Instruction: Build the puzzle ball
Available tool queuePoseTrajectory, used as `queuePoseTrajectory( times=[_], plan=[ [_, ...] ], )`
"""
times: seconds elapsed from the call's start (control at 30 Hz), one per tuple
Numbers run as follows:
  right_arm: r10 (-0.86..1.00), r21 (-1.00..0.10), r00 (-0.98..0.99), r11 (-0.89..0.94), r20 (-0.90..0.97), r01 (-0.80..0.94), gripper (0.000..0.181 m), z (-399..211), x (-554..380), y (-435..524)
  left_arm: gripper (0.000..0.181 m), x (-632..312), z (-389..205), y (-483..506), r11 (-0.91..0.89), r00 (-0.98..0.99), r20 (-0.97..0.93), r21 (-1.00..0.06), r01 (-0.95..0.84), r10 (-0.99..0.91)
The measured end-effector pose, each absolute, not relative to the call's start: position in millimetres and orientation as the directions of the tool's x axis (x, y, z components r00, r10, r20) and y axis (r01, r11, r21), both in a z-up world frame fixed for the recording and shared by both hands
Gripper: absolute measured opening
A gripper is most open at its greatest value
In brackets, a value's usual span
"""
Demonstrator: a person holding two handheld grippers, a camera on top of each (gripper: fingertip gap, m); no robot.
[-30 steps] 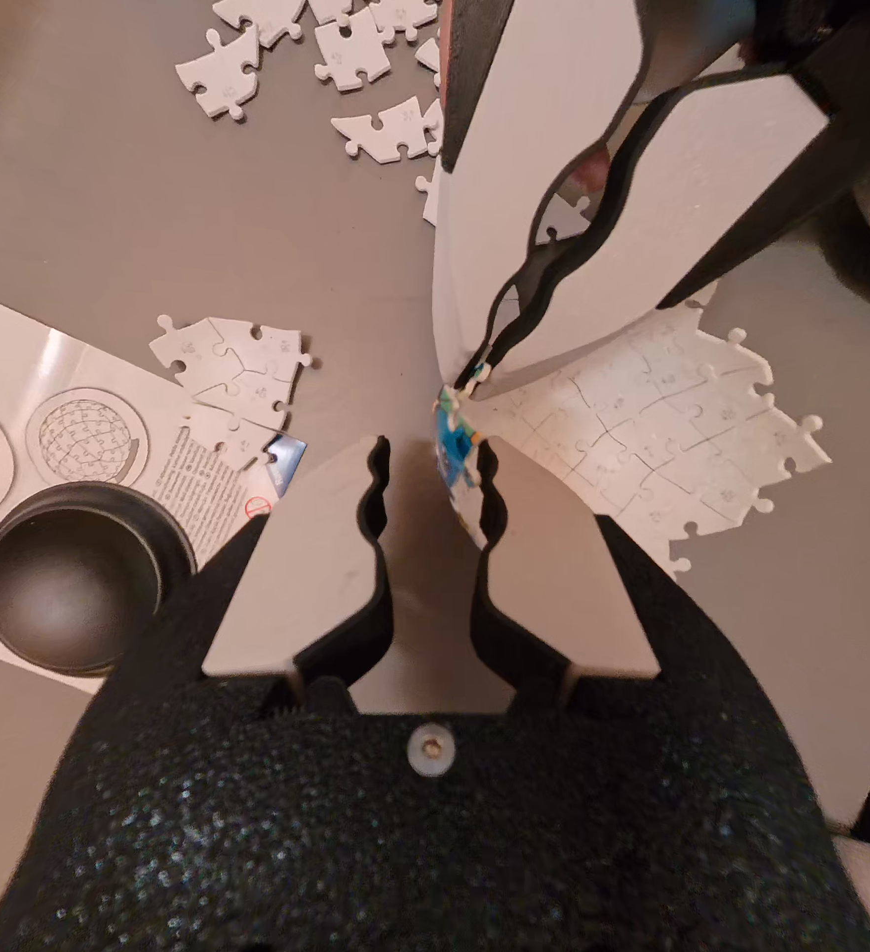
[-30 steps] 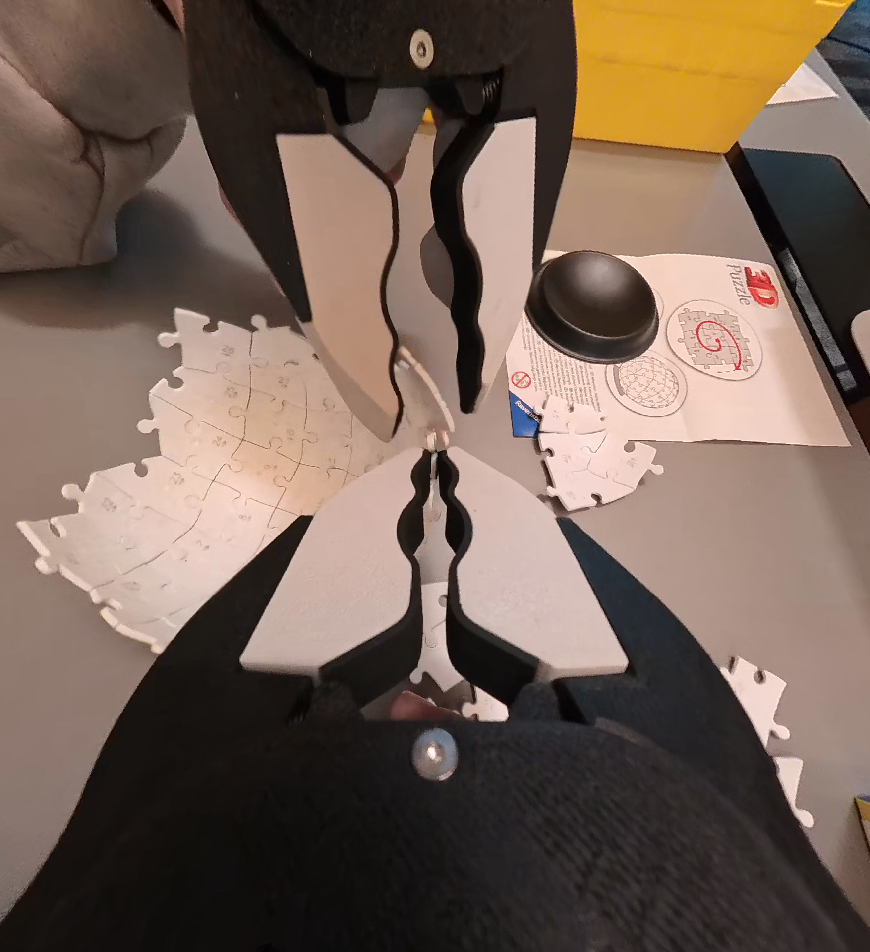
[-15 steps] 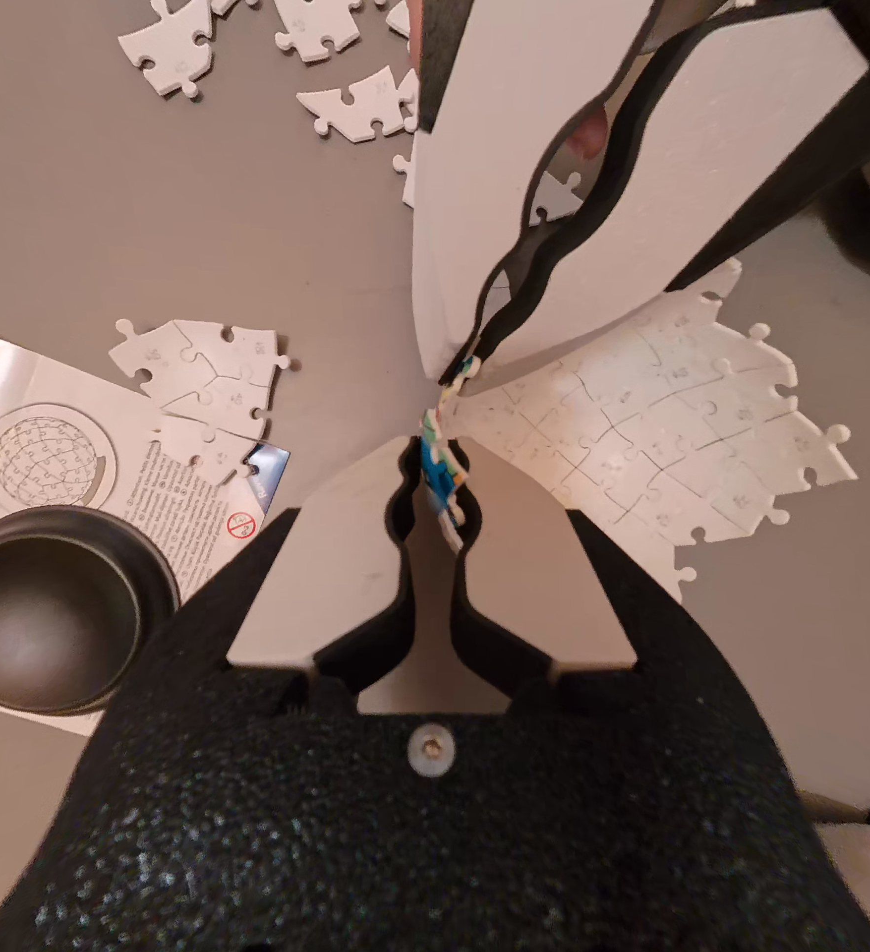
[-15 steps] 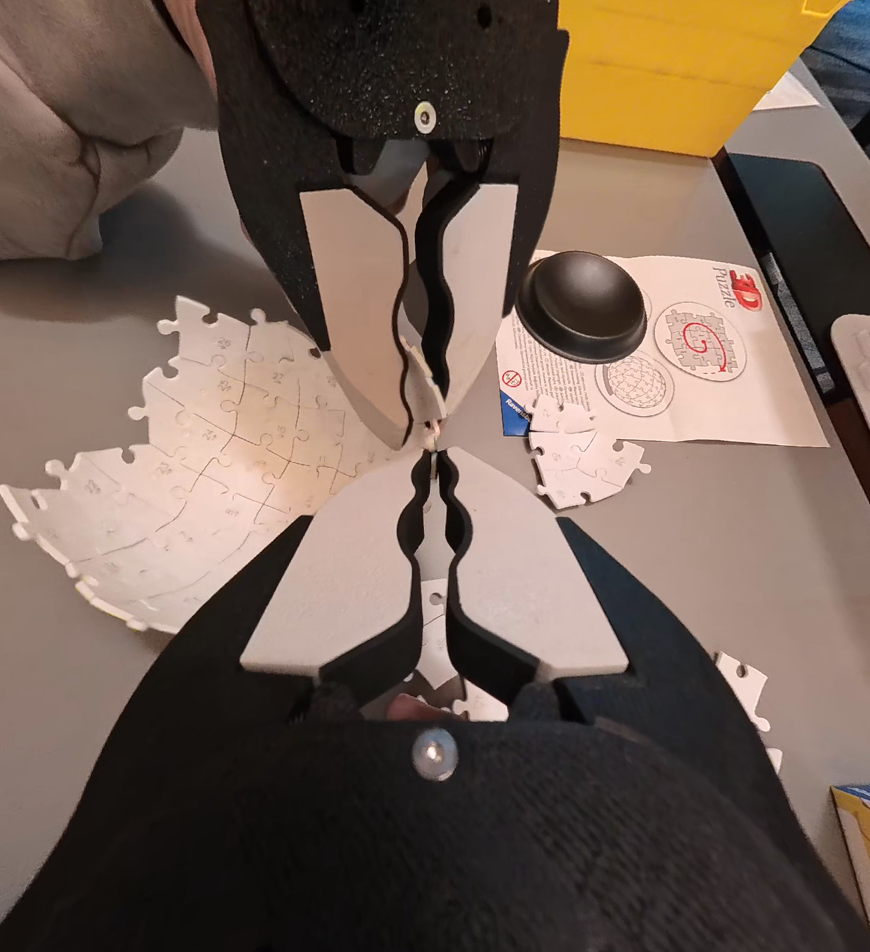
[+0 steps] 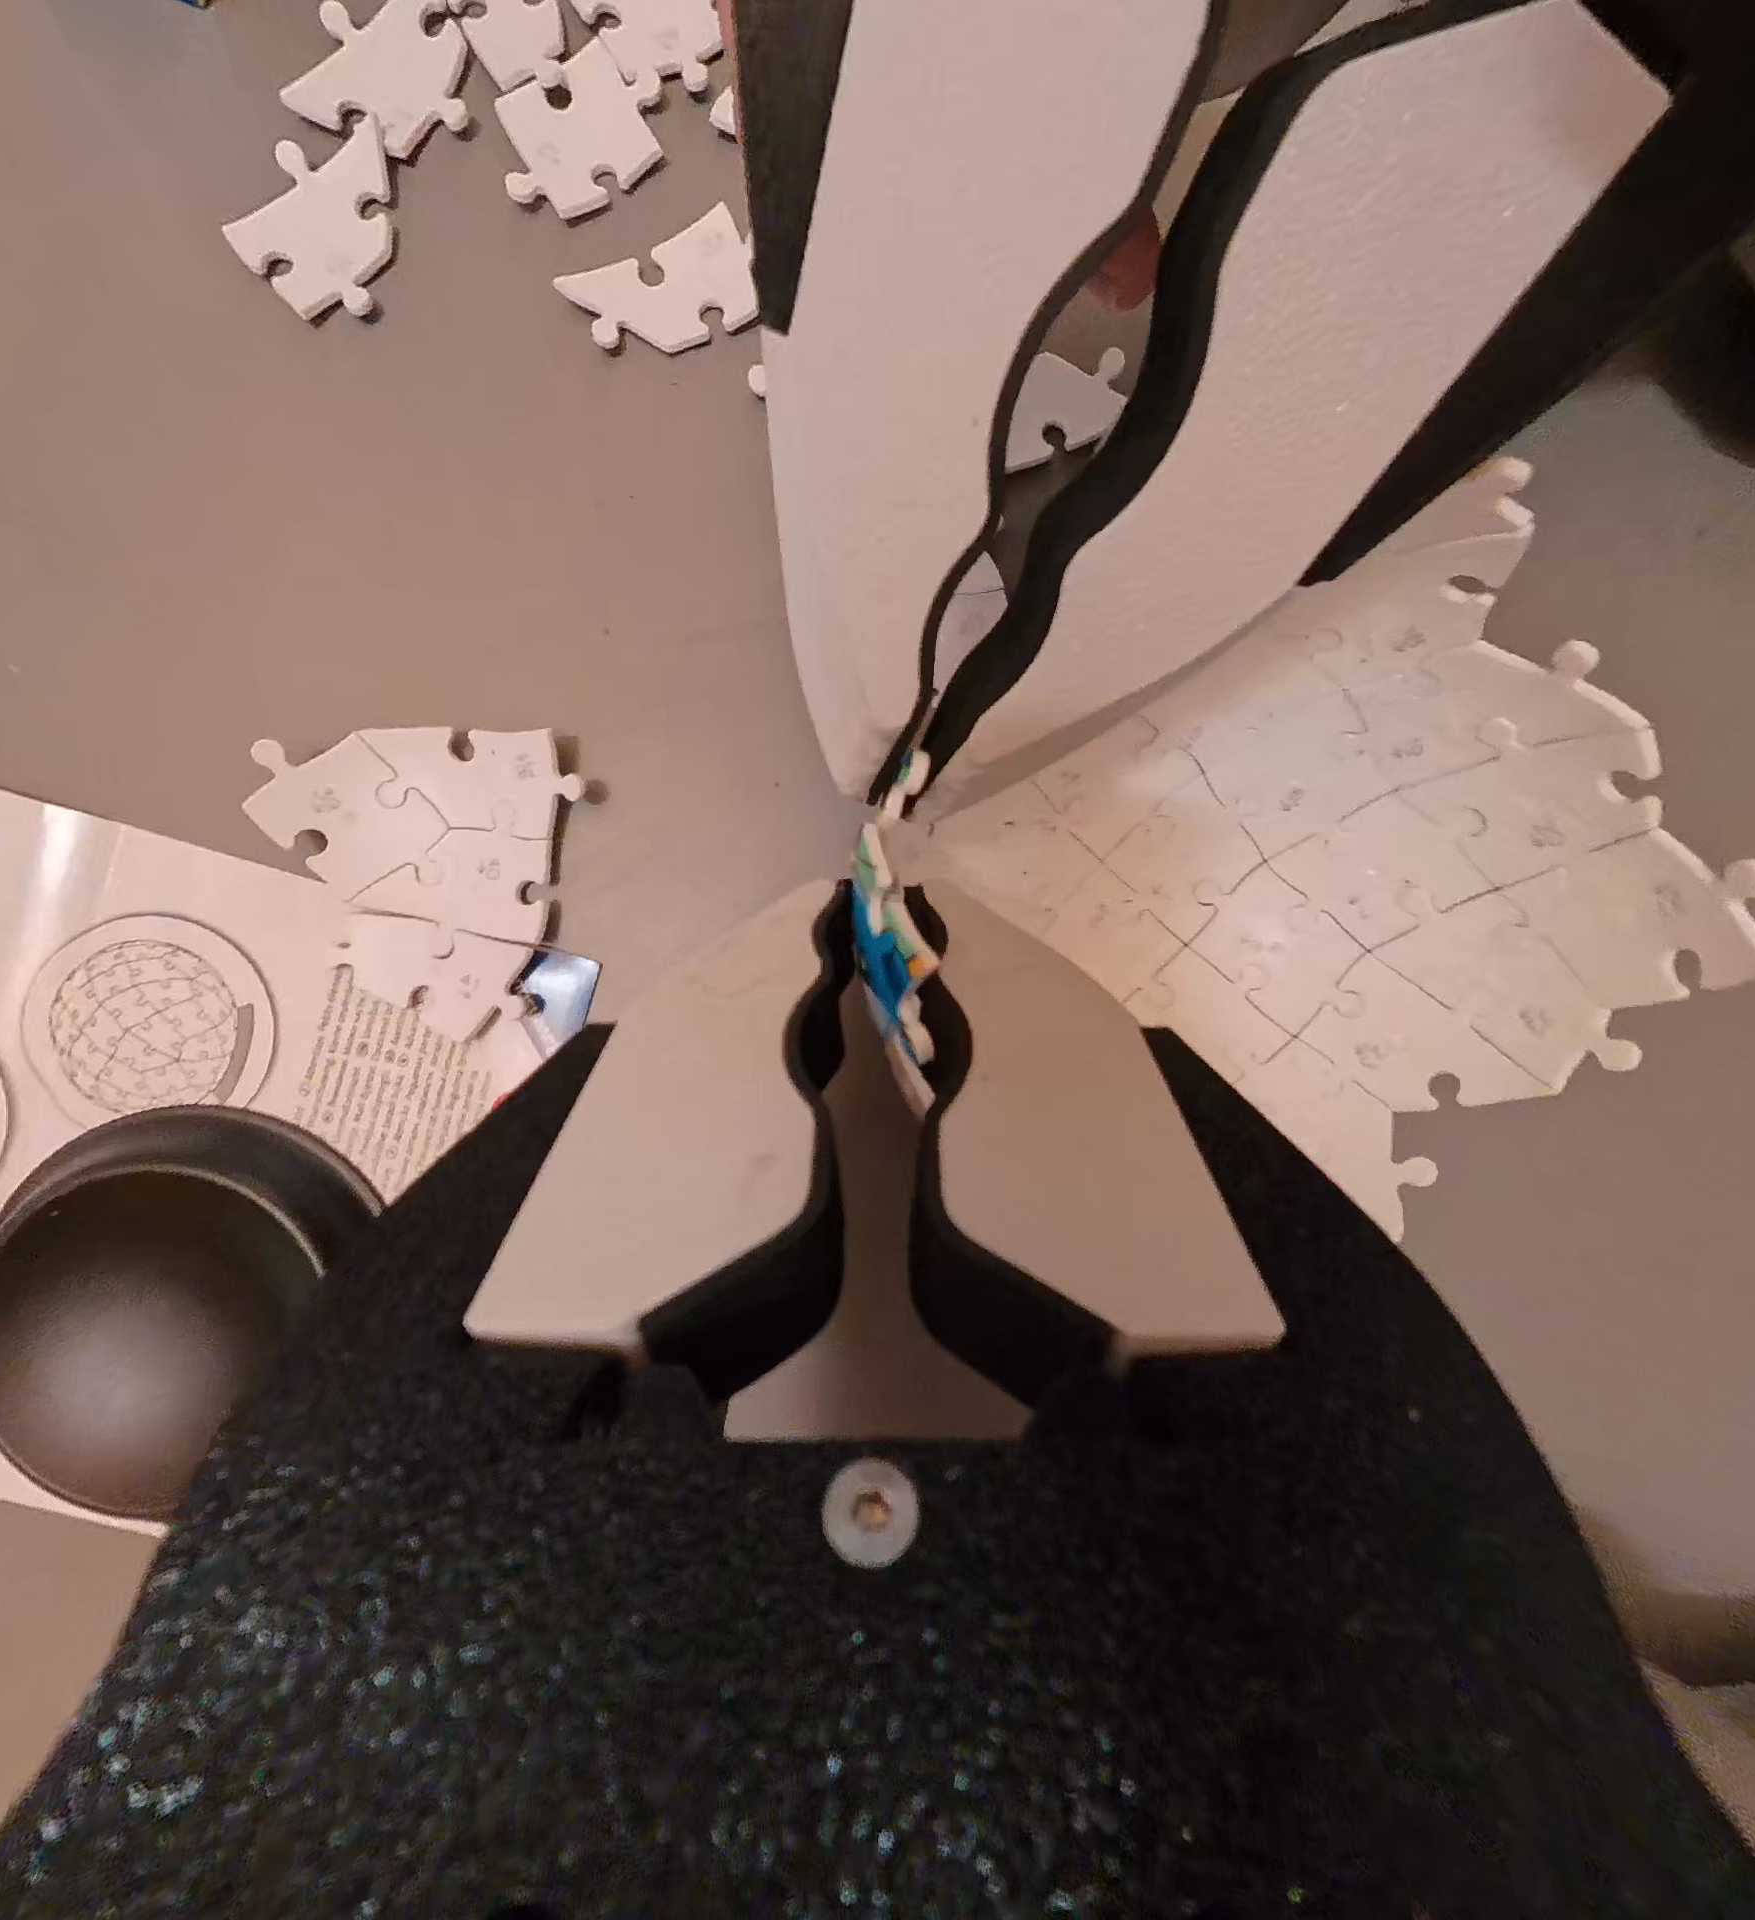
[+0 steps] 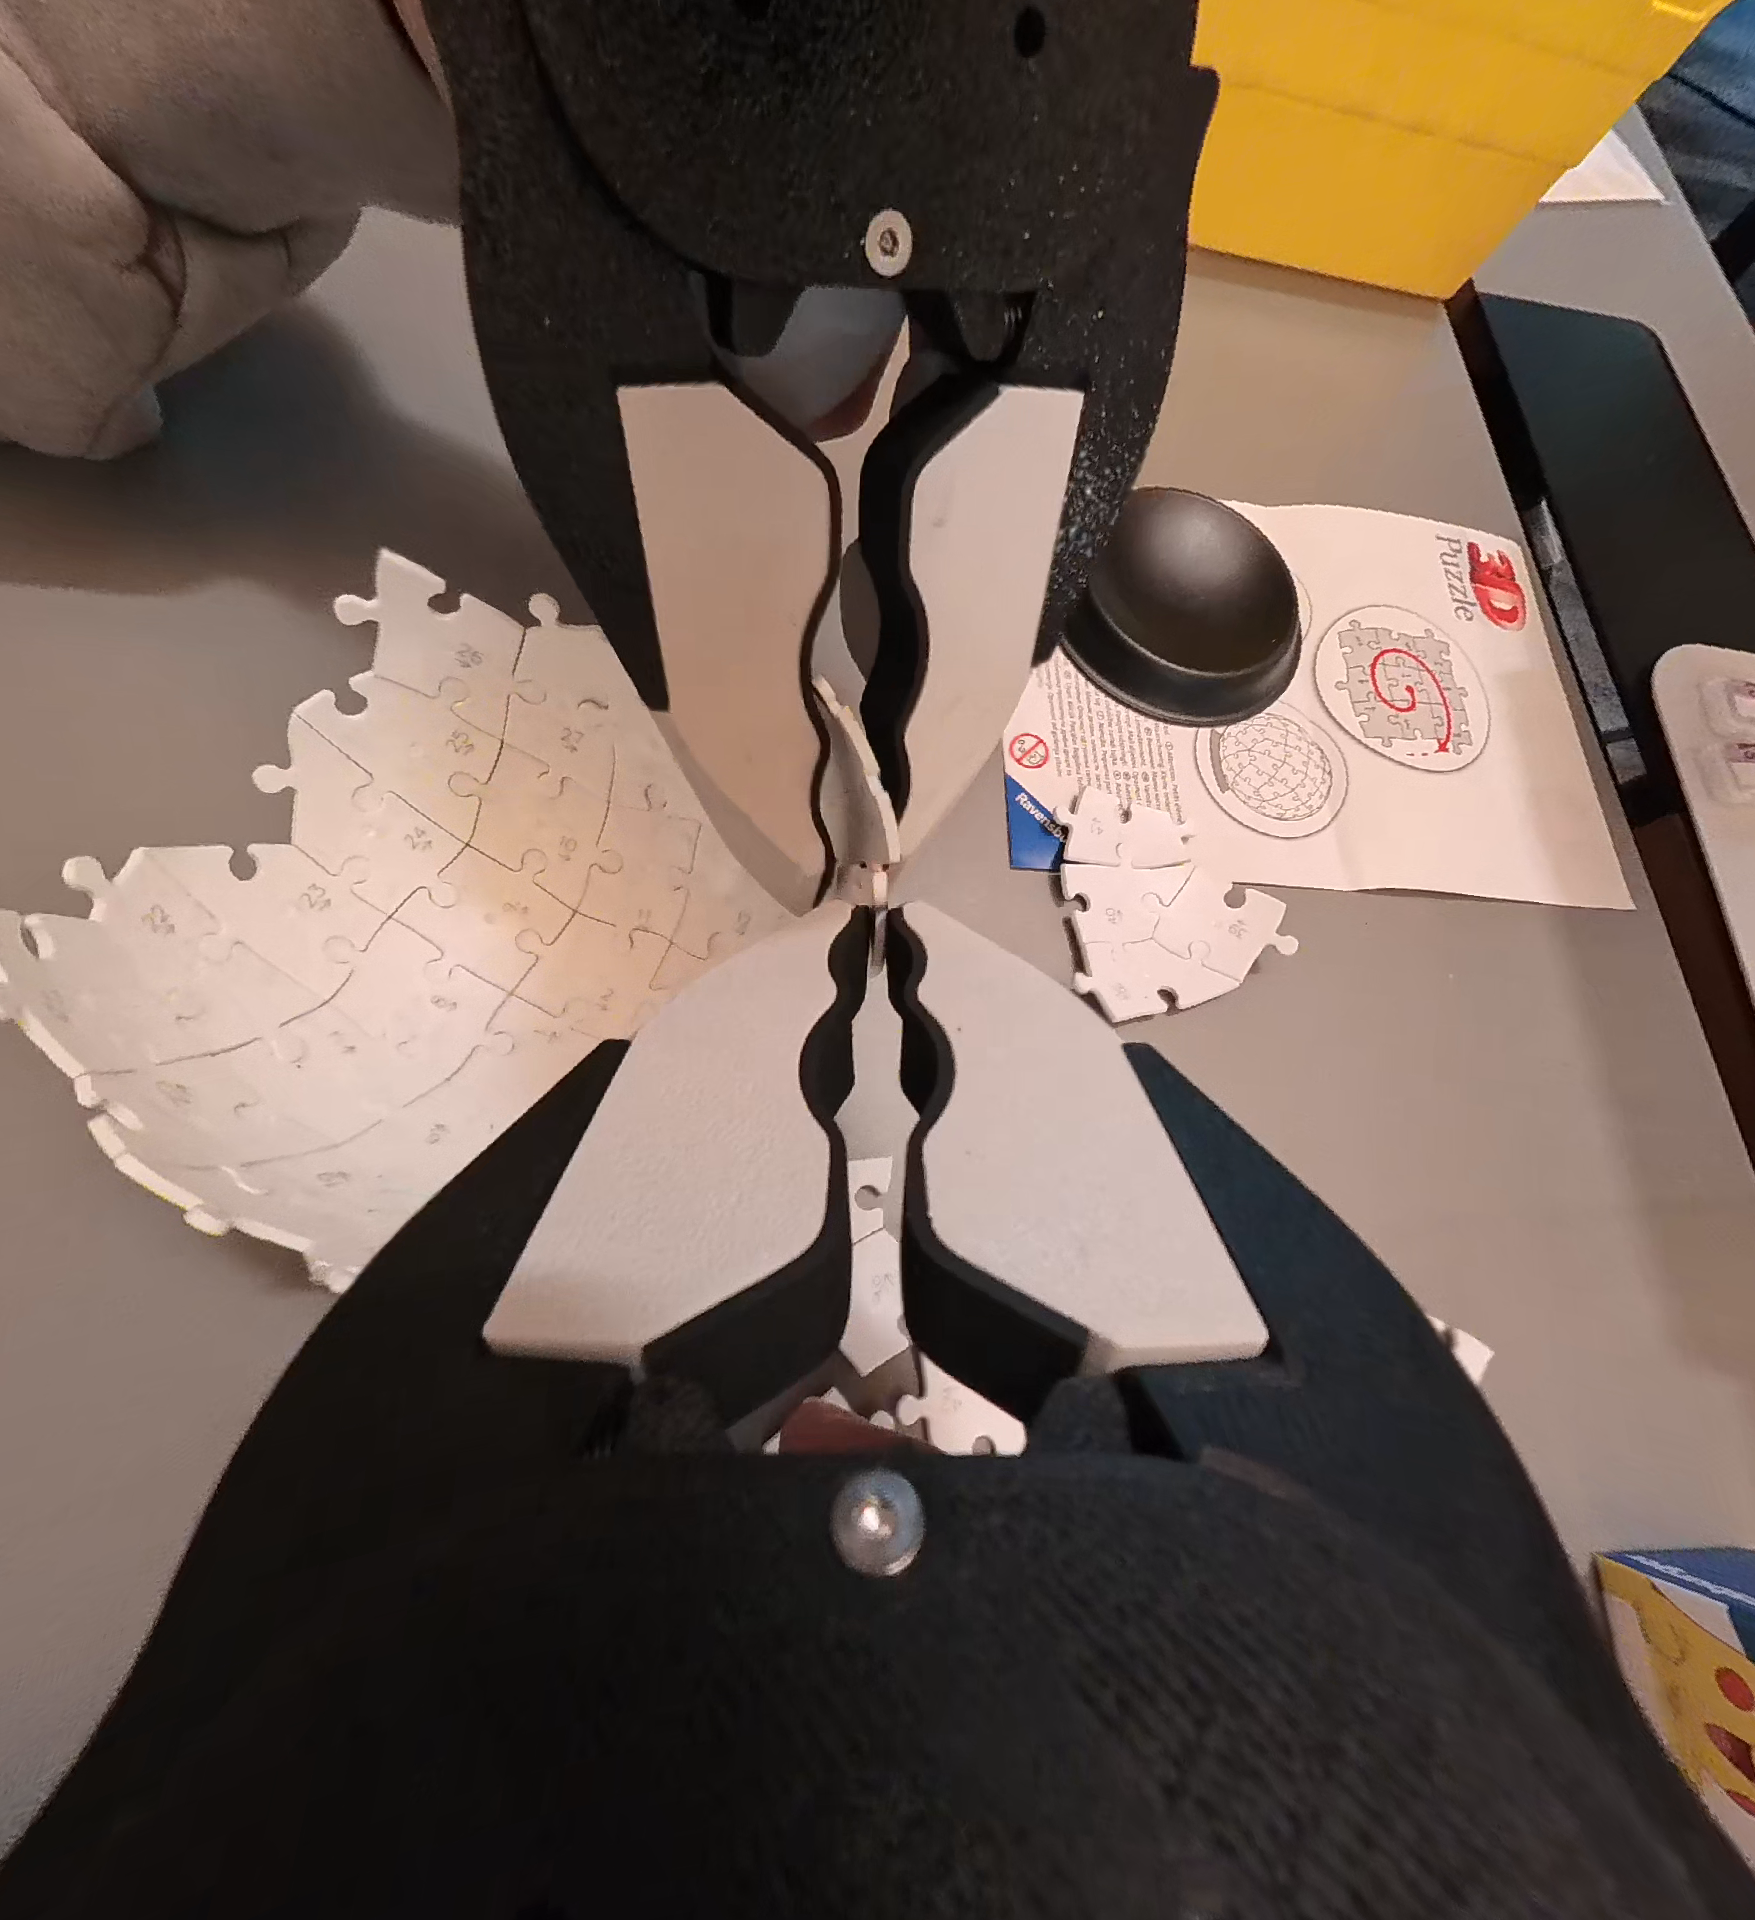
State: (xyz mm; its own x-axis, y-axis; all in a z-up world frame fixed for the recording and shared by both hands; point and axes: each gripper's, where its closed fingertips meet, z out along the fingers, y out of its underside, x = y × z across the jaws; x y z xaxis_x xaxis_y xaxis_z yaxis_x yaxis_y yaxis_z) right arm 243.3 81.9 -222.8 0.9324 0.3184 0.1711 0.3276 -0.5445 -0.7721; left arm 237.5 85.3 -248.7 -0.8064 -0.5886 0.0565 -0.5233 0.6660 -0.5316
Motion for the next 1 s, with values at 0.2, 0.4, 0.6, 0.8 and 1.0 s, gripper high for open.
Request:
queuePoseTrajectory(
  times=[0.2,0.4,0.6,0.8,1.0],
  plan=[
    [0.313,-0.765,0.930,-0.545,0.195,0.343,0.003,-222,245,82,0.007,240,-248,83,0.647,-0.802,0.069,-0.552,-0.526,-0.593],
    [0.302,-0.765,0.933,-0.549,0.195,0.337,0.004,-223,249,81,0.006,245,-249,82,0.633,-0.791,0.067,-0.560,-0.534,-0.608],
    [0.288,-0.773,0.942,-0.553,0.171,0.310,0.004,-224,251,79,0.006,245,-250,81,0.631,-0.789,0.068,-0.559,-0.537,-0.611],
    [0.274,-0.786,0.950,-0.549,0.150,0.283,0.004,-225,254,79,0.006,247,-251,83,0.624,-0.781,0.072,-0.559,-0.546,-0.620],
    [0.276,-0.792,0.948,-0.539,0.157,0.288,0.004,-226,255,80,0.005,247,-252,83,0.626,-0.782,0.070,-0.556,-0.546,-0.620]
  ],
)
